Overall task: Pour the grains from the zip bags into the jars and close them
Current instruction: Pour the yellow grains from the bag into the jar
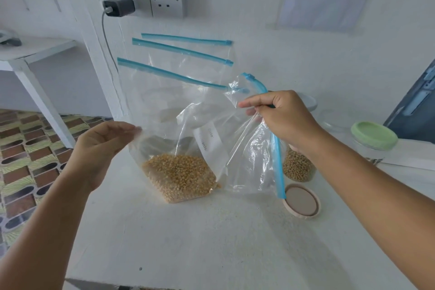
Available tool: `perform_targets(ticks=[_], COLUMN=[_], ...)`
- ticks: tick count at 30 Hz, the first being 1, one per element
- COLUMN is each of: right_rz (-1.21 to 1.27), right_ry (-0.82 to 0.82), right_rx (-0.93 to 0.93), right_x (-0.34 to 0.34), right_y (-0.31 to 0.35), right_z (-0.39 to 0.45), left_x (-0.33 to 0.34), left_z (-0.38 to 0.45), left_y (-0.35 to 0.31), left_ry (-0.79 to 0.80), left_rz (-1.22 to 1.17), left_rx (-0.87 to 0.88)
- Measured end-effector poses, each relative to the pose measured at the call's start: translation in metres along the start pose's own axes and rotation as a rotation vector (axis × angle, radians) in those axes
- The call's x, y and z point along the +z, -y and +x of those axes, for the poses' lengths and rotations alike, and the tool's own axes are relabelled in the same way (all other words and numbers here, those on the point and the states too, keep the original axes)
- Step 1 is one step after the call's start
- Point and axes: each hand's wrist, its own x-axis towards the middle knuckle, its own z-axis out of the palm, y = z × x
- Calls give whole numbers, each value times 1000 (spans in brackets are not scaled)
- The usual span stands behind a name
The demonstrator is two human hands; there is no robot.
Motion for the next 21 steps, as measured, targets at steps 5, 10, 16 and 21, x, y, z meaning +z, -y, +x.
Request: perform_targets(ticks=[5,10,16,21], right_rz=[-23,-32,-41,-31], right_ry=[-4,-9,-5,-2], right_rx=[2,3,-23,-8], right_x=[2,1,5,1], right_y=[3,2,2,-4], right_z=[1,0,2,0], left_x=[1,-4,10,11], left_z=[1,-4,-3,-14], left_y=[-4,-4,-3,6], left_ry=[31,-52,-180,-35], left_rz=[22,102,82,4], left_rx=[-51,-26,57,29])
